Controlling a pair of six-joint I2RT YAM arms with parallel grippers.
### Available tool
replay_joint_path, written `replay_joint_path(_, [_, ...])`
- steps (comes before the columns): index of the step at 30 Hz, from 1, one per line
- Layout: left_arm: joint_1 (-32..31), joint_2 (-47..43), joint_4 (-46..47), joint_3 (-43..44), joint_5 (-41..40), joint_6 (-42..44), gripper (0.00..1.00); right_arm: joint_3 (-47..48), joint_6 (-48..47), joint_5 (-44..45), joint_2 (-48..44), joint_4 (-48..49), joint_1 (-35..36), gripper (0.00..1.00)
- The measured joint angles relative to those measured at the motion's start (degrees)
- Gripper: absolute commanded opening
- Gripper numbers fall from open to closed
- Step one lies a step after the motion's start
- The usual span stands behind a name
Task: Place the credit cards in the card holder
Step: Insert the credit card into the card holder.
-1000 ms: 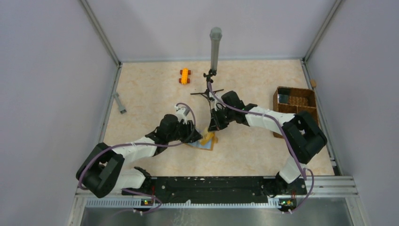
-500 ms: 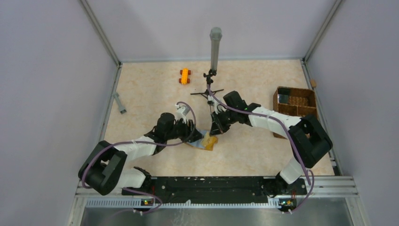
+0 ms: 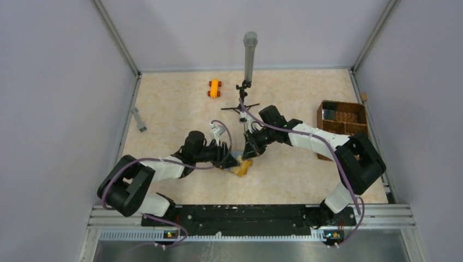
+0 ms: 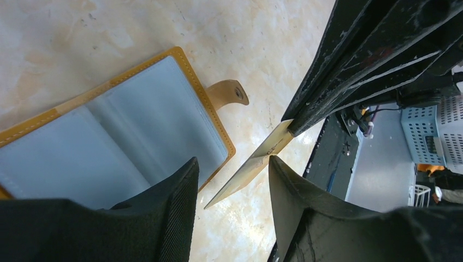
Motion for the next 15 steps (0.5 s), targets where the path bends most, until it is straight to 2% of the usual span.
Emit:
replay_joint_path(2, [0.02,0.63,0.57,0.0,0.9,-0.04,0.47,0.46,-0.11,-0.5,0.04,-0.2,0.0,0.0])
replay_joint_path(6, [0.04,1.2,1.86,-0.02,2.54,-0.31,0.34,1.38,-0.39,-1.31,0.11,-0.11,-0.04,0.0])
replay_joint_path(10, [0.04,1.2,2.82,-0.04,3.69,-0.59,0.1,1.66,-0.44,-1.07,0.22,0.22,-0.24,0.0])
replay_joint_path(13, [0.04,1.2,4.02,-0.22,4.85,-0.61,0.01,1.66,-0.24,-0.39,0.39,0.87,-0.94,0.0])
replay_joint_path(15, [0.07,1.2,4.96,-0.26,4.85,-0.61,0.0,1.64,0.5,-0.02,0.42,1.57,-1.42,0.14])
